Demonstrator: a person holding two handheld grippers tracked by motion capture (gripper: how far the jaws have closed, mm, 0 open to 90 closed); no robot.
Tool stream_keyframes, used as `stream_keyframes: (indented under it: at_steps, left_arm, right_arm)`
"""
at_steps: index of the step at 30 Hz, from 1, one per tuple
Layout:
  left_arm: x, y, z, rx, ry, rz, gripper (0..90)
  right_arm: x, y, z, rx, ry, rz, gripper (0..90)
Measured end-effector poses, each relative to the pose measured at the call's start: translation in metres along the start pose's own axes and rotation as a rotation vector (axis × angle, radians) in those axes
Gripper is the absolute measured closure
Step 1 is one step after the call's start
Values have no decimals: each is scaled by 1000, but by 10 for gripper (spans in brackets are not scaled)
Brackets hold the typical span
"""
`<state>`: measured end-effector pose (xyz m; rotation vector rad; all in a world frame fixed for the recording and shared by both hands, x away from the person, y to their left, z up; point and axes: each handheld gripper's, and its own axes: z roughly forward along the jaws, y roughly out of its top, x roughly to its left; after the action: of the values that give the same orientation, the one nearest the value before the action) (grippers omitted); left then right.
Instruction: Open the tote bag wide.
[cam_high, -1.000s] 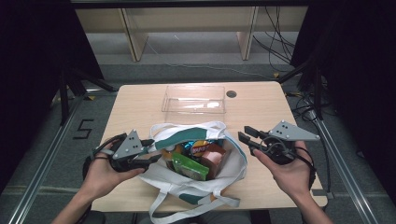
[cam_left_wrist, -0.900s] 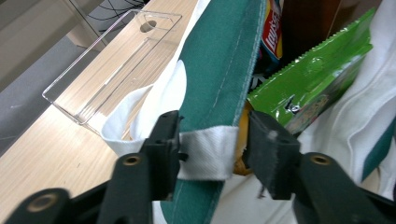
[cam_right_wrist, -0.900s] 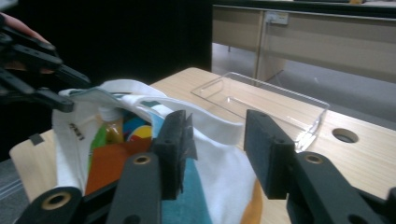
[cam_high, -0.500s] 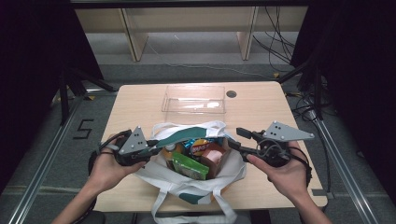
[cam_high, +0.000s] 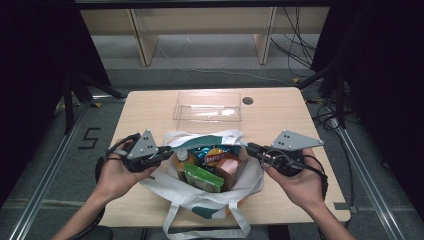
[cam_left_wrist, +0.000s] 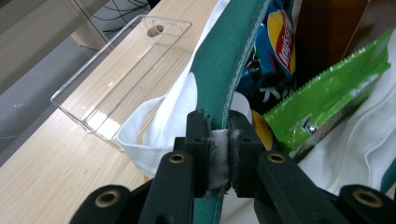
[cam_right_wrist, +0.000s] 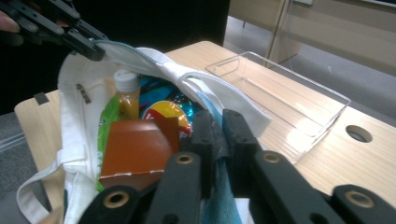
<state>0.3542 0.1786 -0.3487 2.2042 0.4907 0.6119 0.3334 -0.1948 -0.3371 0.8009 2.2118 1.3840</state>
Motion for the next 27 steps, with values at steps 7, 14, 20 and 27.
stream_keyframes:
  at_steps: [7, 14, 20, 27]
  left_arm:
    - [11, 11, -3, -30, 31, -12, 804]
    - [16, 16, 2, -48, 58, -13, 806]
    - [20, 20, 6, -56, 71, -28, 808]
    - [30, 18, 24, -10, 73, -41, 810]
  right_arm:
    - [-2, 6, 2, -6, -34, 13, 889]
    - [-7, 10, 9, -3, -82, 6, 891]
    - [-6, 12, 11, 13, -101, 27, 891]
    - [-14, 6, 24, 62, -102, 82, 890]
